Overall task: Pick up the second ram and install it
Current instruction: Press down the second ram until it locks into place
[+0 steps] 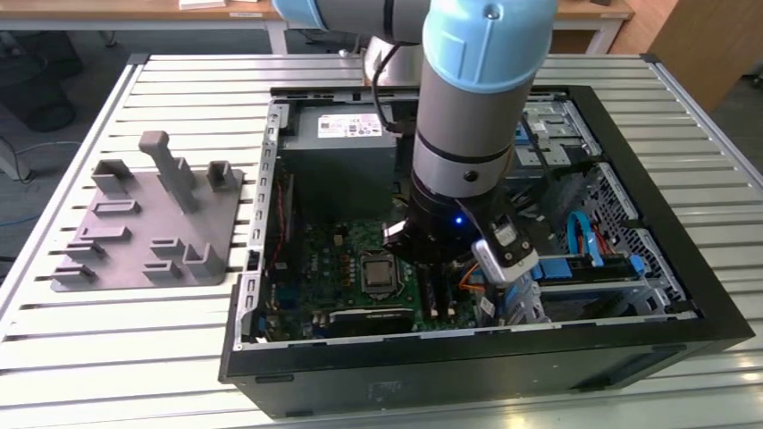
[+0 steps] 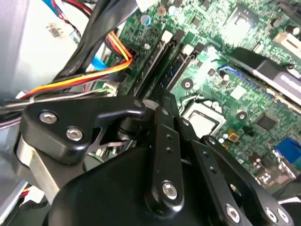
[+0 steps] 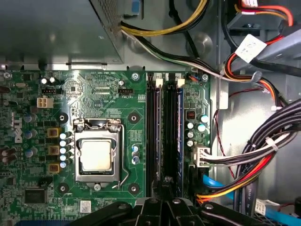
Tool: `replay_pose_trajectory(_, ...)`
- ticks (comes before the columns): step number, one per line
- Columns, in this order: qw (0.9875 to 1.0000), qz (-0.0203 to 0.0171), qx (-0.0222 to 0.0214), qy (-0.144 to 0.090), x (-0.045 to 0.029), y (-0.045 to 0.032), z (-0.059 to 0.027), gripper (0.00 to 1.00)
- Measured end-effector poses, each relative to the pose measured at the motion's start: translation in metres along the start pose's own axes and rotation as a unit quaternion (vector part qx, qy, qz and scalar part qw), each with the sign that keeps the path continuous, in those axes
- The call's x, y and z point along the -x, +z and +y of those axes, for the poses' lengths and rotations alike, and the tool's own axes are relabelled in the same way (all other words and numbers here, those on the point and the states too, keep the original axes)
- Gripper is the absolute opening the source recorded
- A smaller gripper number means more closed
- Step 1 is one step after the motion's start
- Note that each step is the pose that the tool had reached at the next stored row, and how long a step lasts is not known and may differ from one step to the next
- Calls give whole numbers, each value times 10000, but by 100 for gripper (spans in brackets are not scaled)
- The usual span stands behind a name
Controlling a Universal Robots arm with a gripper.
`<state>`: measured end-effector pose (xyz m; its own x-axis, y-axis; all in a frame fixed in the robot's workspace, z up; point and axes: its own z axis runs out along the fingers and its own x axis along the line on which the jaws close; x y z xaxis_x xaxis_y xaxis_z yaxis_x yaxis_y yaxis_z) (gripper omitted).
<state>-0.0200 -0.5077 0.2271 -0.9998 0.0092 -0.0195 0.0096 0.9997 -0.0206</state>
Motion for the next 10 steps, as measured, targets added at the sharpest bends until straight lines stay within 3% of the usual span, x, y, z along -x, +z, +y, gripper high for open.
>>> replay_pose_trajectory(2,10000,0,0,1,-1,-9,43,10)
replay_pose_trajectory(7,10000,0,-4,0,-3,-15,254,10)
replay_pose_trajectory(10,10000,-1,-4,1,-3,-33,313,10)
